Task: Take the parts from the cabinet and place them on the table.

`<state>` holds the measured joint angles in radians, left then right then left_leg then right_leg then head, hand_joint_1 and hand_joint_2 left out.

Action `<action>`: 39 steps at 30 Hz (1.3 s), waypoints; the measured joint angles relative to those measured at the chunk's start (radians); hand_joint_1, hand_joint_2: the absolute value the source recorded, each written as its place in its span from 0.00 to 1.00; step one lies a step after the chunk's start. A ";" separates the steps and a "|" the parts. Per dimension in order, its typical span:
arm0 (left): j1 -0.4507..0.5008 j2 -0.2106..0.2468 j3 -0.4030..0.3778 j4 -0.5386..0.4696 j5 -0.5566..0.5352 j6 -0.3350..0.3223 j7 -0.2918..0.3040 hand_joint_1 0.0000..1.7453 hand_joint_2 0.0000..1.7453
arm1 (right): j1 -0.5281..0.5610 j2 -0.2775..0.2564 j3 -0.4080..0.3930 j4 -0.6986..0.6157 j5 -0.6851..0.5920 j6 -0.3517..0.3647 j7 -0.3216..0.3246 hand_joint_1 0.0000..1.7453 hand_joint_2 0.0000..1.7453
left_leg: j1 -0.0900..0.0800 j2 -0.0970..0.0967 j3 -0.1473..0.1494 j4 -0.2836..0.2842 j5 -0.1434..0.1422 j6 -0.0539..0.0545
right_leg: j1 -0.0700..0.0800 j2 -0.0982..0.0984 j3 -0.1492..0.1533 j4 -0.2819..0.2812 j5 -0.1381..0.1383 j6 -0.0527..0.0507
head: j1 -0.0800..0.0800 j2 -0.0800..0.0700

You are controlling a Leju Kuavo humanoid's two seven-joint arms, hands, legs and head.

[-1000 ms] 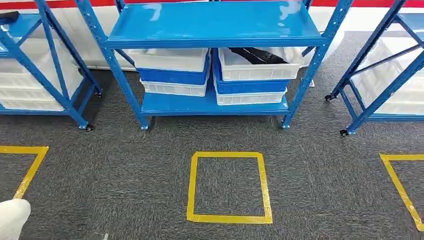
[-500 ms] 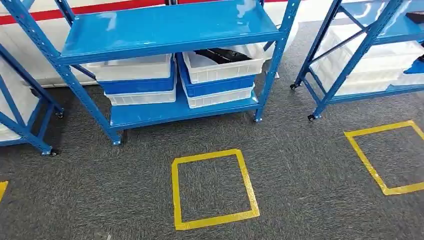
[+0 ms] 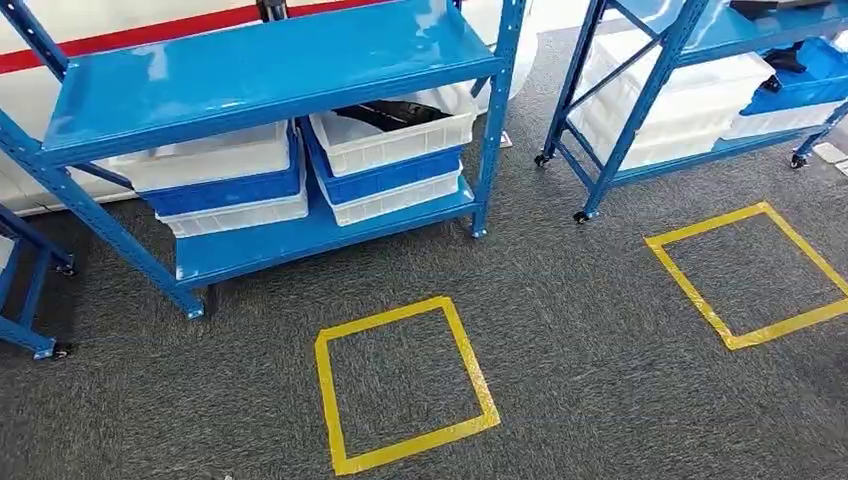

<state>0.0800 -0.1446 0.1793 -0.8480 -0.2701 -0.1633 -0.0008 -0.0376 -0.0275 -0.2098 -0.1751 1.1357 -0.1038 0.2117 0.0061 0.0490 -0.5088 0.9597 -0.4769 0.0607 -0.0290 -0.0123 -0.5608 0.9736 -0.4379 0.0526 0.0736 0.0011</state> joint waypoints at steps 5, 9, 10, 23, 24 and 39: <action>-0.004 0.010 -0.016 0.012 0.004 -0.001 0.000 0.00 0.00 | -0.001 0.000 -0.010 0.000 0.002 0.000 0.000 0.00 0.00 | 0.001 0.000 0.003 -0.010 0.004 0.006 | 0.004 0.000 0.000 -0.001 -0.003 -0.005 | 0.000 0.000; -0.006 0.014 -0.021 0.020 0.015 -0.003 -0.005 0.00 0.00 | -0.002 0.000 -0.011 0.000 0.003 0.000 0.000 0.00 0.00 | 0.004 0.000 0.003 -0.012 0.006 0.001 | 0.010 0.000 0.000 -0.001 -0.003 -0.006 | 0.000 0.000; -0.007 0.015 -0.022 0.024 0.021 -0.005 -0.007 0.00 0.00 | -0.002 0.000 -0.011 0.000 0.004 0.000 0.000 0.00 0.00 | 0.004 0.000 0.003 -0.012 0.005 -0.005 | 0.010 0.000 0.000 -0.001 -0.003 -0.006 | 0.000 0.000; -0.008 0.033 -0.073 0.057 0.076 0.006 -0.021 0.00 0.00 | 0.004 -0.007 -0.018 -0.002 0.026 -0.001 -0.005 0.00 0.00 | 0.052 -0.006 0.072 -0.043 -0.019 -0.068 | -0.048 -0.005 -0.035 0.040 0.025 0.093 | -0.003 0.000; -0.008 0.038 -0.073 0.057 0.081 0.010 -0.020 0.00 0.00 | 0.003 0.001 -0.018 -0.001 0.026 -0.001 -0.005 0.00 0.00 | 0.043 -0.006 0.059 -0.021 -0.038 -0.087 | -0.039 0.000 -0.031 0.047 -0.001 0.090 | 0.002 0.000; 0.000 0.050 -0.093 0.058 0.083 0.017 -0.013 0.00 0.00 | 0.002 0.012 -0.034 -0.002 0.023 0.000 -0.005 0.00 0.00 | -0.010 -0.063 -0.091 0.099 0.018 0.026 | 0.000 0.041 0.010 0.054 -0.067 -0.030 | -0.008 0.000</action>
<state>0.0801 -0.0942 0.0866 -0.7904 -0.1869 -0.1465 -0.0134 -0.0359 -0.0152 -0.2441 -0.1770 1.1589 -0.1034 0.2064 -0.0040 -0.0136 -0.5998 1.0590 -0.4587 0.0870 -0.0285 0.0283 -0.5510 1.0273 -0.5044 0.0225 0.0652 0.0011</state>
